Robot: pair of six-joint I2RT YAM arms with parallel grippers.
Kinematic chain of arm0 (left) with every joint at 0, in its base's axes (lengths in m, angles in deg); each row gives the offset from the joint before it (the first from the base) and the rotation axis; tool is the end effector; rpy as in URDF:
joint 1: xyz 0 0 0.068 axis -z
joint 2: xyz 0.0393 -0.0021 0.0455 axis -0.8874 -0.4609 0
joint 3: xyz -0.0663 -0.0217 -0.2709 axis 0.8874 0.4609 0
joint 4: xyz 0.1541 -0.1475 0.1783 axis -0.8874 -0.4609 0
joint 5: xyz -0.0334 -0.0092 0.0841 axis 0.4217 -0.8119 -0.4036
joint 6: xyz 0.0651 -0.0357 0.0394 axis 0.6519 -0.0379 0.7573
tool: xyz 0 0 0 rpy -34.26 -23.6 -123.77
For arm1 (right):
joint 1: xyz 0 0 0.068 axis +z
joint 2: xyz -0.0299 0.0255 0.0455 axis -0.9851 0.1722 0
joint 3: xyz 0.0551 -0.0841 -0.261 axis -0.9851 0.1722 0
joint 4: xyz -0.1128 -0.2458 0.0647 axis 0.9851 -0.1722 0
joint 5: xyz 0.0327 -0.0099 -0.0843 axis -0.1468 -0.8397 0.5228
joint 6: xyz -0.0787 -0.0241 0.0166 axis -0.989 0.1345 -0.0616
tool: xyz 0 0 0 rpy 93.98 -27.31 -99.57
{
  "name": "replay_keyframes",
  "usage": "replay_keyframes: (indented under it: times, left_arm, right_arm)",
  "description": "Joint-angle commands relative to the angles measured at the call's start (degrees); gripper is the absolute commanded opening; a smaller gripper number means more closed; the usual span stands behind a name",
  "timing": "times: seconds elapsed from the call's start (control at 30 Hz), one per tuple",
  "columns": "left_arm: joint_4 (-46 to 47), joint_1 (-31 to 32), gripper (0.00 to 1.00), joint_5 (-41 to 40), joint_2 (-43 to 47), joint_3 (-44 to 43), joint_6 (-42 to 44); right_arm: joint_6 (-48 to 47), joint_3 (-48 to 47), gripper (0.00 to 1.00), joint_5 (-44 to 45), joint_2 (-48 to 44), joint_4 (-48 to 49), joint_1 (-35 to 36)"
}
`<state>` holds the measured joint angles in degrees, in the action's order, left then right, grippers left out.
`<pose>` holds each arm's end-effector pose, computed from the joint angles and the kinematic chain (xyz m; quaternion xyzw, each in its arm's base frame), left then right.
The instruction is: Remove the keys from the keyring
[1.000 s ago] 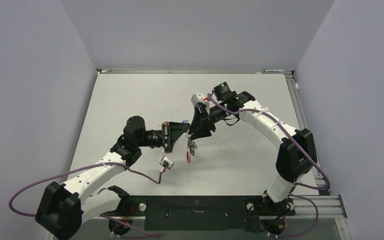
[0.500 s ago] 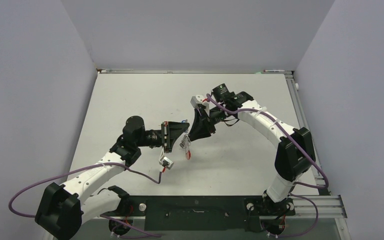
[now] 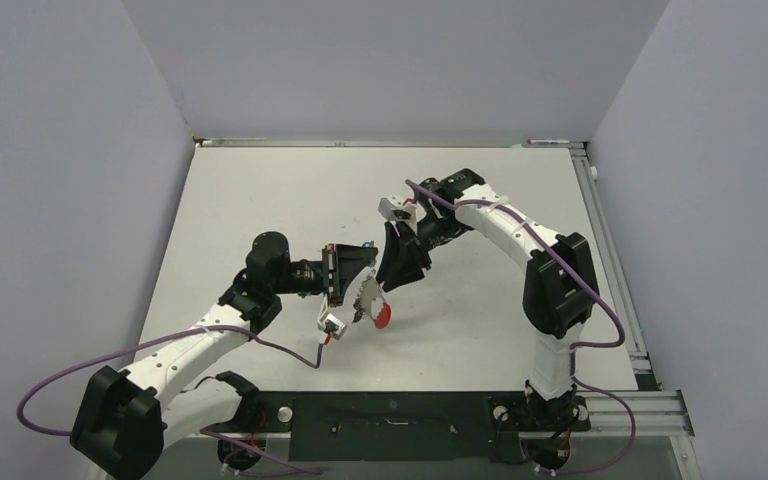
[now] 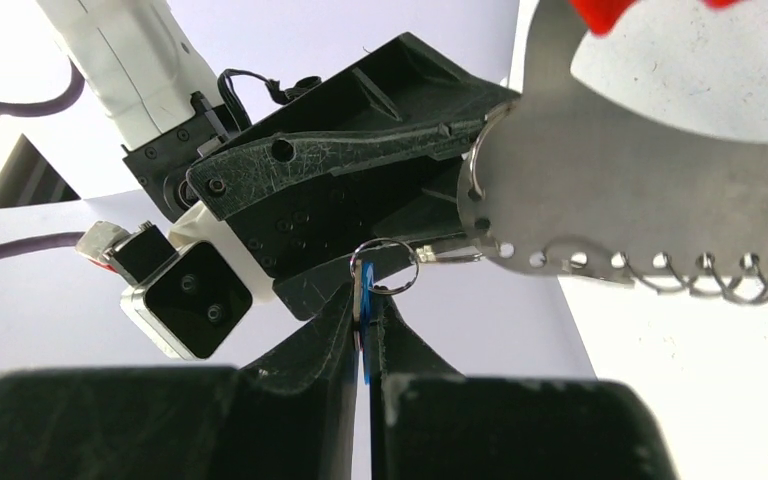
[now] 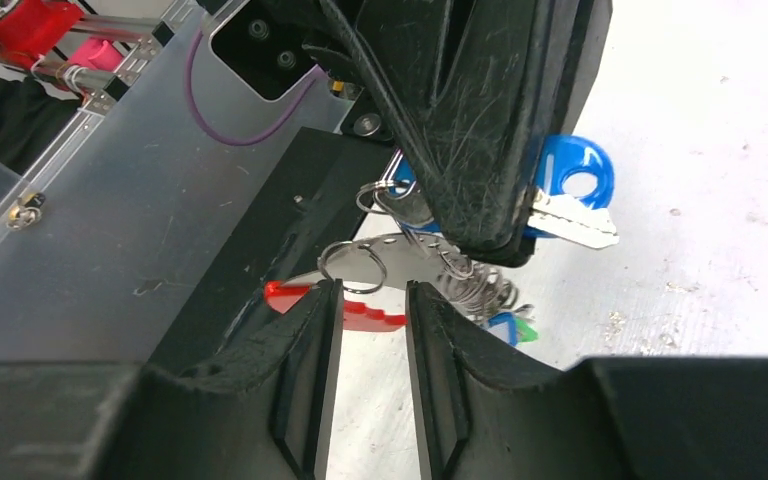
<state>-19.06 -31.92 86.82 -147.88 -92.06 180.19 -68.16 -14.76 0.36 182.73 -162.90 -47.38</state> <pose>0.1971 -0.1848 0.2642 0.7388 -0.0059 0.0800 0.6692 0.2732 0.2625 0.2822 -0.5742 0.4578 0.6435 0.2159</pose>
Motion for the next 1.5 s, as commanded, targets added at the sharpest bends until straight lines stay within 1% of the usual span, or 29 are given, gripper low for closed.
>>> replay_keyframes:
  times: [0.0,0.13,0.23,0.3,0.4,0.47,0.63,0.73,0.87,0.9,0.97,1.0,1.03,1.07,1.1,1.17,1.27,1.33,1.4,1.47]
  left_arm:
    - [0.15,-0.56,0.00,0.49,1.65,-1.31,0.37]
    - [0.15,-0.81,0.00,0.38,1.47,-1.26,0.34]
    - [0.09,-1.05,0.00,0.43,1.38,-1.35,0.39]
    - [0.01,-1.18,0.00,0.47,1.38,-1.36,0.39]
    - [-0.06,-1.32,0.00,0.49,1.66,-1.22,0.39]
    - [-0.07,-1.44,0.00,0.31,1.80,-1.08,0.39]
    - [-0.99,-1.87,0.00,0.02,2.32,-1.01,0.04]
    - [-1.45,-2.19,0.00,0.01,2.76,-0.48,0.04]
    - [-2.30,-2.50,0.00,0.05,3.18,-0.08,0.27]
    - [-2.31,-2.51,0.00,0.00,3.18,0.01,0.36]
    - [-2.47,-2.51,0.00,-0.17,3.23,-0.03,0.39]
    - [-2.56,-2.51,0.00,-0.21,3.21,0.01,0.51]
    - [-2.64,-2.58,0.00,-0.21,3.23,-0.03,0.56]
    - [-2.65,-2.59,0.00,-0.27,3.31,0.02,0.56]
    - [-2.66,-2.67,0.00,-0.34,3.39,0.02,0.50]
    - [-2.59,-2.76,0.00,-0.32,3.48,0.12,0.52]
    - [-2.67,-3.01,0.00,-0.12,3.74,0.36,0.31]
    - [-3.19,-3.03,0.00,0.30,3.97,0.56,0.04]
    - [-4.90,-3.09,0.00,0.58,4.65,0.94,0.13]
    - [-6.17,-3.30,0.00,1.32,5.37,1.66,1.92]
  right_arm:
    - [-2.76,-1.50,0.33,-6.26,1.62,-2.82,-0.78]
    - [4.42,-3.47,0.37,-6.74,4.34,-2.86,-1.46]
    - [10.79,-3.54,0.43,-6.79,5.52,-2.90,-1.54]
    - [14.09,-2.90,0.51,-6.79,5.41,-2.77,-2.29]
    - [18.05,-2.81,0.68,-6.79,4.82,-2.73,-6.03]
    - [20.22,-3.53,0.74,-6.79,4.86,-2.70,-9.50]
    - [24.16,-3.63,0.79,-5.15,5.40,-2.72,-17.50]
    - [26.24,-4.40,0.81,-1.81,5.90,-2.69,-21.13]
    - [30.55,-7.63,0.83,4.33,6.38,-2.48,-23.87]
    - [33.71,-8.25,0.84,6.62,5.98,-0.79,-23.99]
    - [53.61,-5.32,0.86,13.94,2.48,16.05,-23.89]
    - [60.40,-2.84,0.90,19.37,-0.64,24.12,-23.61]
    - [63.26,-0.88,0.96,23.69,-3.33,29.56,-23.20]
    - [63.38,-0.02,0.99,26.11,-5.54,32.22,-22.84]
    - [62.20,0.11,0.98,27.54,-7.12,33.51,-22.72]
    - [60.79,0.79,0.91,29.60,-9.87,36.81,-22.94]
    - [57.79,3.90,0.90,32.30,-14.95,42.24,-23.20]
    - [53.46,5.30,0.90,34.69,-18.63,42.68,-23.09]
    - [46.22,4.96,0.90,35.40,-22.10,39.06,-22.46]
    - [45.17,6.81,0.90,36.05,-25.53,40.41,-21.62]
